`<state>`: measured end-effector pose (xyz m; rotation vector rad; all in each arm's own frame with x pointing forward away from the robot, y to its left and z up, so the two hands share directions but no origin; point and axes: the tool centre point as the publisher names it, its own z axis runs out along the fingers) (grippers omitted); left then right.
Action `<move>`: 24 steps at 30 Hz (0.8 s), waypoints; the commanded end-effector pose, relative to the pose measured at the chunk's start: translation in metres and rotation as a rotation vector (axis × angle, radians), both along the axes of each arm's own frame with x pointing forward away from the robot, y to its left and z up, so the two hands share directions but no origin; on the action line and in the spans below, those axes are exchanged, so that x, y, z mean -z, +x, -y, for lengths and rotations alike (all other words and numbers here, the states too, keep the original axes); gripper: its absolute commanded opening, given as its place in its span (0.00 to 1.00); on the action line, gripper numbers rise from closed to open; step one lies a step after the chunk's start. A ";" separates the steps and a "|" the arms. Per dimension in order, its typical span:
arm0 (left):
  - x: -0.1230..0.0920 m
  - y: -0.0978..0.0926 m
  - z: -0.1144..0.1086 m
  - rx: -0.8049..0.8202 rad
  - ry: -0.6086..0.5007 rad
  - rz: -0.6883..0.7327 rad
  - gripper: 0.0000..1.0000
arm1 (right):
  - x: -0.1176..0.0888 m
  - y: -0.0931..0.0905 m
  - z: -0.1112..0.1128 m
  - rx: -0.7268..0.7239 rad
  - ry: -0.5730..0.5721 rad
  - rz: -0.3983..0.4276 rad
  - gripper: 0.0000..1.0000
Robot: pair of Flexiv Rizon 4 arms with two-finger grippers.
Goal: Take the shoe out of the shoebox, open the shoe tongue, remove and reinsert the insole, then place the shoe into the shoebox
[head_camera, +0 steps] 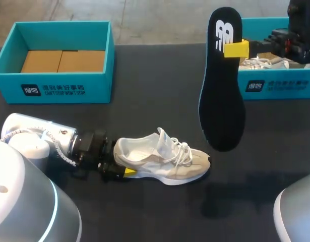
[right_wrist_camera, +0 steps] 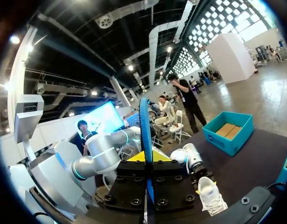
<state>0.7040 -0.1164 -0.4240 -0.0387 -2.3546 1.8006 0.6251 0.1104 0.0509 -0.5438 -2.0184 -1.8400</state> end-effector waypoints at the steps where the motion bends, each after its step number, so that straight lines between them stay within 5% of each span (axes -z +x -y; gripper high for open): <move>1: 0.002 0.002 0.000 0.002 0.002 0.000 0.00 | -0.001 0.004 -0.002 -0.006 -0.002 0.000 0.00; 15: 0.007 0.002 0.004 0.000 0.031 -0.025 0.01 | -0.001 0.004 -0.002 -0.006 -0.002 0.000 0.00; 17: 0.008 0.003 0.003 -0.003 0.043 -0.027 0.45 | -0.001 0.004 -0.002 -0.006 -0.002 0.000 0.00; 18: 0.008 0.004 0.002 -0.004 0.045 -0.027 0.81 | -0.001 0.004 -0.002 -0.006 -0.002 0.000 0.00; 19: 0.008 0.004 0.001 -0.003 0.047 -0.027 1.00 | -0.001 0.004 -0.002 -0.006 -0.002 0.000 0.00; 24: 0.002 0.005 -0.003 -0.005 0.058 -0.024 1.00 | -0.001 0.004 -0.002 -0.006 -0.002 0.000 0.00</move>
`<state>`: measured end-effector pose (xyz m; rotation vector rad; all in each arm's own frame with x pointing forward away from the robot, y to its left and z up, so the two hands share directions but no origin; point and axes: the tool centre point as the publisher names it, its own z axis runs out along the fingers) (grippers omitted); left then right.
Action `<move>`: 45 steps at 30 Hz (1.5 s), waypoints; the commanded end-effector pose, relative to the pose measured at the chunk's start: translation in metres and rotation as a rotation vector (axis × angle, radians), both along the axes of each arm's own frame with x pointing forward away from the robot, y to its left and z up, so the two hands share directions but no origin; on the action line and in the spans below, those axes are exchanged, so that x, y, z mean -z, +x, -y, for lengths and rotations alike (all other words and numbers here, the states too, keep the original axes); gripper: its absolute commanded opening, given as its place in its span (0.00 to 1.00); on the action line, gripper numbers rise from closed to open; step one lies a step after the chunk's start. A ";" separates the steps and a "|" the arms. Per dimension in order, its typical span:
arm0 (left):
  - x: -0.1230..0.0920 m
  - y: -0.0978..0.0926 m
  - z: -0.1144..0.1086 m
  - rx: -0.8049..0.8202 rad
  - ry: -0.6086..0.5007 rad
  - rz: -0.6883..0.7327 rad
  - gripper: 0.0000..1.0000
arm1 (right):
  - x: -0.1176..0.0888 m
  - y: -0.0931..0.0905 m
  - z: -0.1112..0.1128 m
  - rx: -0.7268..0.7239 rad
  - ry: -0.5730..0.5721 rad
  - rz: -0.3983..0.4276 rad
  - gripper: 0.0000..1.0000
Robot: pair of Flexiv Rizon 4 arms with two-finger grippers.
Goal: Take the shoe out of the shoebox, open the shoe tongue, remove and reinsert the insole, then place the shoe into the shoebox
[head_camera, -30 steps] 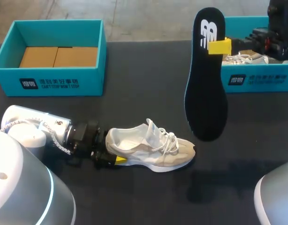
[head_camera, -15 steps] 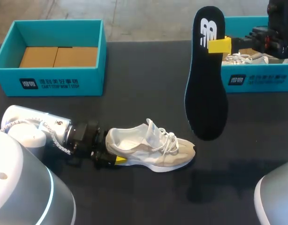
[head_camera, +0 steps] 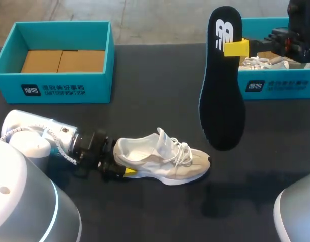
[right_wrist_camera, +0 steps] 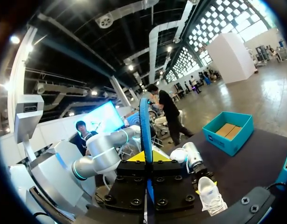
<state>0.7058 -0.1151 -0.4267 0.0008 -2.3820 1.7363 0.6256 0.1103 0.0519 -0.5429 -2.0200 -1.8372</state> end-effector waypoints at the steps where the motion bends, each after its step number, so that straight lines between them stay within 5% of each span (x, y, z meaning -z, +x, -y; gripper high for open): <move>1: -0.002 0.003 -0.003 0.005 0.013 0.006 1.00 | 0.000 0.003 -0.003 -0.004 -0.001 0.000 0.00; 16: -0.004 0.008 -0.029 0.032 0.090 0.063 1.00 | 0.000 0.003 -0.003 -0.004 -0.001 0.000 0.00; 45: 0.000 0.022 -0.048 -0.006 0.068 0.094 1.00 | 0.000 0.003 -0.003 -0.004 -0.001 0.000 0.00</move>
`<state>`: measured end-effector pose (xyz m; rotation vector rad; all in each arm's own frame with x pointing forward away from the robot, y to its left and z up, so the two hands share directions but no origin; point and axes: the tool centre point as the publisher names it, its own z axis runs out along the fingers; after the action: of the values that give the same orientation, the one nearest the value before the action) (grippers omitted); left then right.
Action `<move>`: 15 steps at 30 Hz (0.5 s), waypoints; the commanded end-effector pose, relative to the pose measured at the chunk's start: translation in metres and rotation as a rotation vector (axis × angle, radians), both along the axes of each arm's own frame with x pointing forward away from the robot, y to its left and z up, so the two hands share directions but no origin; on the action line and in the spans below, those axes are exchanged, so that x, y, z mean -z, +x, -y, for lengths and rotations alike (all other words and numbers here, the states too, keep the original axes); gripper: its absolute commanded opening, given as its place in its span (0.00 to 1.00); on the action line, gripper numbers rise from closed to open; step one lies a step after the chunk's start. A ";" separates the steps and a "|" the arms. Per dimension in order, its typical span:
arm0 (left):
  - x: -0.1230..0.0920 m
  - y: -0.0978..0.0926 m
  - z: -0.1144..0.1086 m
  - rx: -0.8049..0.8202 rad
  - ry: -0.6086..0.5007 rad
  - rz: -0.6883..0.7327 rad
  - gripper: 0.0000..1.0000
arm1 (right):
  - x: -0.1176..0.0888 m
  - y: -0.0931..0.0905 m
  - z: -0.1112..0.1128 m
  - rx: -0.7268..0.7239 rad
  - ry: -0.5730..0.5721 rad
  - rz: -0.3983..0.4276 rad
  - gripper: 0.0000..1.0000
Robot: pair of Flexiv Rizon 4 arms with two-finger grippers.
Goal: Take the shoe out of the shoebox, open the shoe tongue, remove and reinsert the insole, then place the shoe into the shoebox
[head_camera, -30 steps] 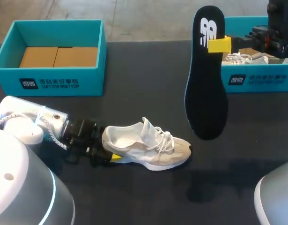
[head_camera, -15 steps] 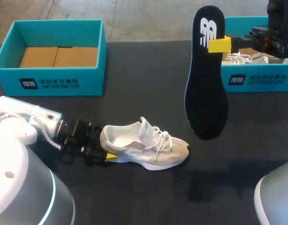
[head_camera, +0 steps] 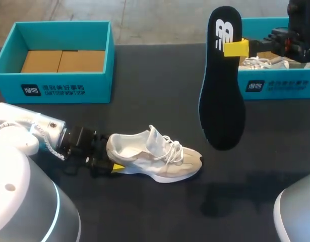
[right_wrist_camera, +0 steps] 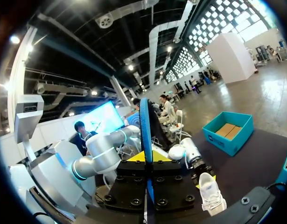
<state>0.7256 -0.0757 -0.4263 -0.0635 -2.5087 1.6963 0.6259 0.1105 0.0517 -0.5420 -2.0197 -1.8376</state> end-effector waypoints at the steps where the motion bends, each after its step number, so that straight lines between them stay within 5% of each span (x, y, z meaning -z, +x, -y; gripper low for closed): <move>1: 0.001 0.002 -0.010 0.002 0.002 -0.002 1.00 | 0.000 0.003 -0.002 -0.004 -0.001 0.000 0.00; 15: 0.011 0.005 -0.013 -0.036 -0.010 -0.013 1.00 | 0.000 0.003 -0.002 -0.004 -0.001 0.000 0.00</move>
<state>0.7298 -0.0639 -0.4296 -0.0320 -2.4989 1.6948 0.6260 0.1105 0.0517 -0.5419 -2.0196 -1.8377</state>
